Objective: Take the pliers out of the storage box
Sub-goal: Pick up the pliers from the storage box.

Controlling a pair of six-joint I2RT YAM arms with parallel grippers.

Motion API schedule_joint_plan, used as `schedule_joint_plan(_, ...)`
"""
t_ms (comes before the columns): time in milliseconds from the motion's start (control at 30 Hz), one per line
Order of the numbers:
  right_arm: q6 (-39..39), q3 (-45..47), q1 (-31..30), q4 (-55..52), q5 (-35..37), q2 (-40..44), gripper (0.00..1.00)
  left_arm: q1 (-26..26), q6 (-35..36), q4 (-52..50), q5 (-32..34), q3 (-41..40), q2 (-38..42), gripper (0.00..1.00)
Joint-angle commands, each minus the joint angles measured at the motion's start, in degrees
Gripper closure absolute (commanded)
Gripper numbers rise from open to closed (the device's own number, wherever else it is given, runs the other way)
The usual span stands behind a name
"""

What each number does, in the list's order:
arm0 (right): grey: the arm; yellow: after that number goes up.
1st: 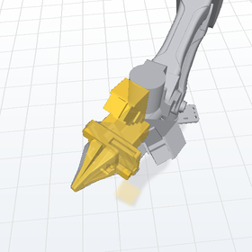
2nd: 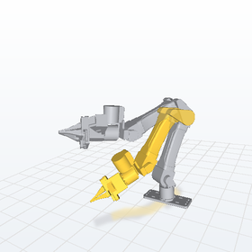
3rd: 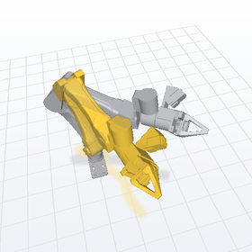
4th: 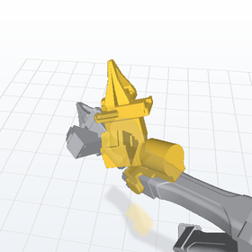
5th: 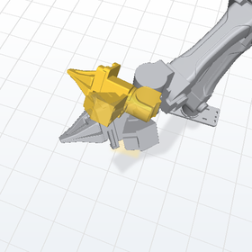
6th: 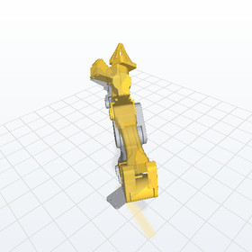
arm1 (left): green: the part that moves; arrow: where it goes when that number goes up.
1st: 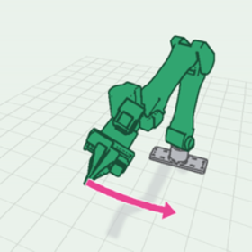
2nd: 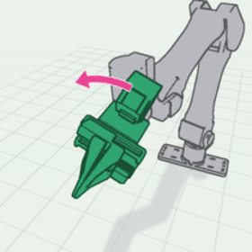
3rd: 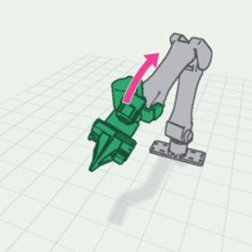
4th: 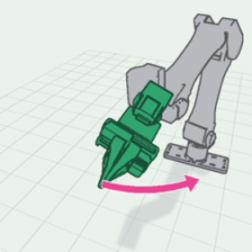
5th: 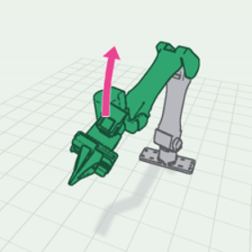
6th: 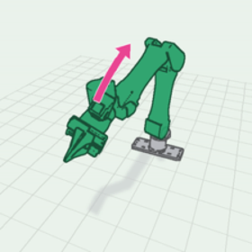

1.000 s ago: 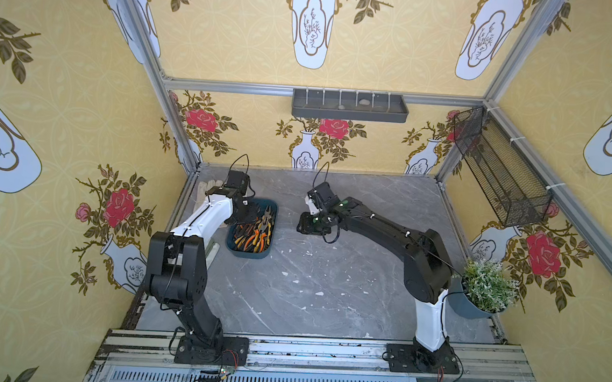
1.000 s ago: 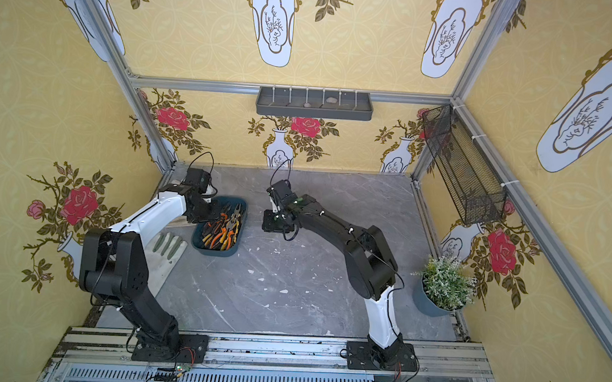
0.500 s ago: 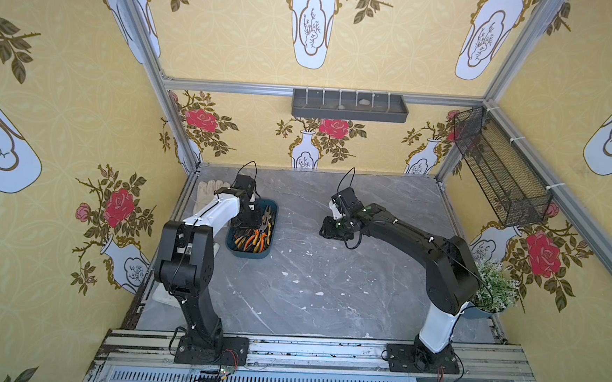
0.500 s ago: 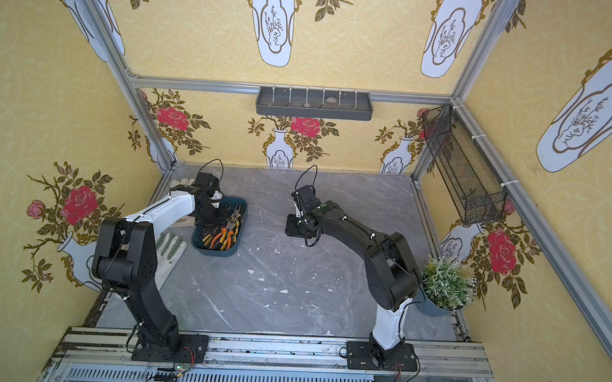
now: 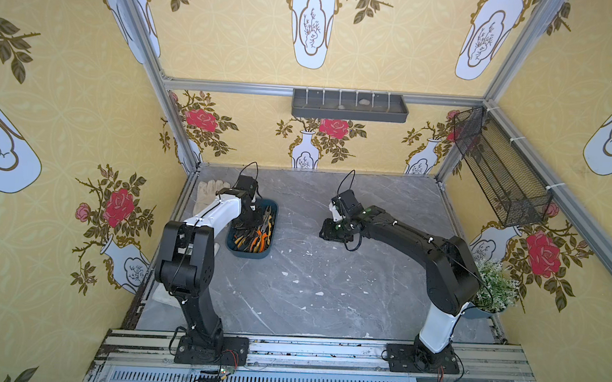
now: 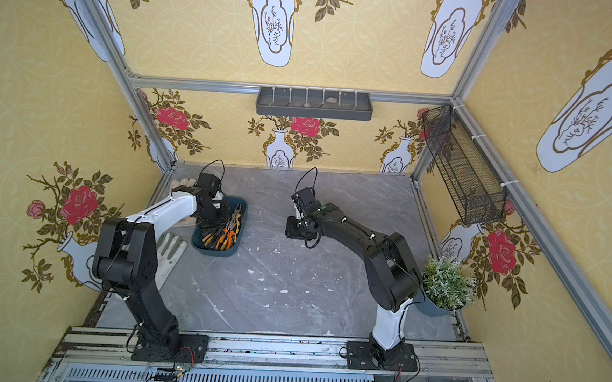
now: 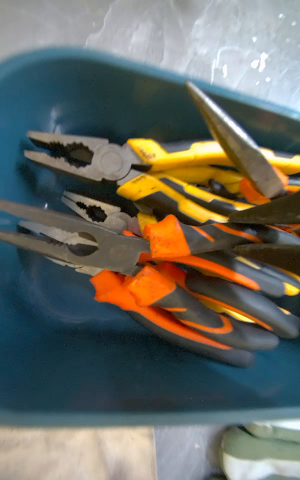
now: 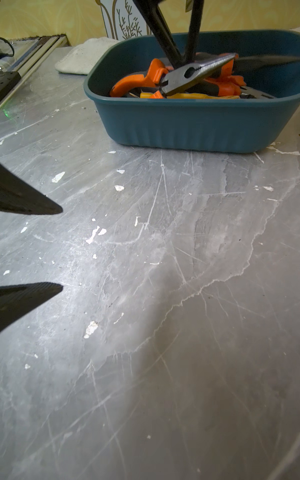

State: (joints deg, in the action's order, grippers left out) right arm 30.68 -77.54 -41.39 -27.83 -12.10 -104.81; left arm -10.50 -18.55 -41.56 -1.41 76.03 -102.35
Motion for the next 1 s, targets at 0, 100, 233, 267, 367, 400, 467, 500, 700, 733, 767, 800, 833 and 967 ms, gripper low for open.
schedule_joint_plan(0,0.6,0.1,-0.1,1.7,-0.3,0.5,0.56,-0.8,-0.3,-2.4,-0.1,2.2,2.0,0.98)
schedule_joint_plan(100,0.7,0.3,-0.1,1.7,-0.3,0.8,0.56,-1.4,-0.2,-3.9,0.7,4.6,3.2,0.98)
schedule_joint_plan(233,0.9,0.7,-0.2,1.7,-0.3,1.4,0.57,-2.2,-0.8,-4.6,0.2,6.3,3.8,0.97)
schedule_joint_plan(267,0.9,0.8,-0.2,1.6,-0.1,1.5,0.57,-2.5,-1.0,-4.7,0.2,6.5,3.8,0.97)
schedule_joint_plan(367,0.9,1.2,-0.2,1.6,0.0,1.8,0.57,-3.7,-2.1,-4.6,0.0,6.2,3.4,0.96)
schedule_joint_plan(400,1.0,1.4,-0.2,1.6,0.0,2.0,0.57,-4.2,-2.6,-4.2,-0.4,5.7,3.1,0.96)
schedule_joint_plan(467,1.2,2.0,-0.2,1.8,0.1,2.2,0.57,-5.3,-3.8,-2.8,-1.1,4.3,2.6,0.95)
schedule_joint_plan(500,1.2,2.2,-0.2,1.8,0.1,2.2,0.57,-5.9,-4.5,-2.1,-1.6,3.5,2.4,0.95)
schedule_joint_plan(700,1.3,3.1,-0.4,1.8,0.1,2.9,0.57,-8.2,-6.6,0.8,-1.0,1.0,0.0,0.92)
schedule_joint_plan(733,1.3,3.2,-0.3,1.7,0.1,2.9,0.57,-8.2,-6.5,0.9,-0.9,0.9,-0.3,0.91)
schedule_joint_plan(767,1.2,3.3,-0.3,1.7,0.2,3.0,0.56,-8.2,-6.5,0.8,-0.9,1.0,-0.4,0.89)
schedule_joint_plan(800,1.2,3.4,-0.3,1.7,0.3,3.2,0.56,-8.2,-6.3,0.7,-1.1,1.1,-0.4,0.85)
schedule_joint_plan(833,1.2,3.5,-0.2,1.7,0.4,3.1,0.56,-8.2,-6.0,0.5,-1.4,1.3,-0.4,0.75)
schedule_joint_plan(967,1.2,3.5,-0.2,1.8,0.3,2.9,0.56,-8.2,-4.0,-1.7,-1.2,3.1,0.3,0.48)
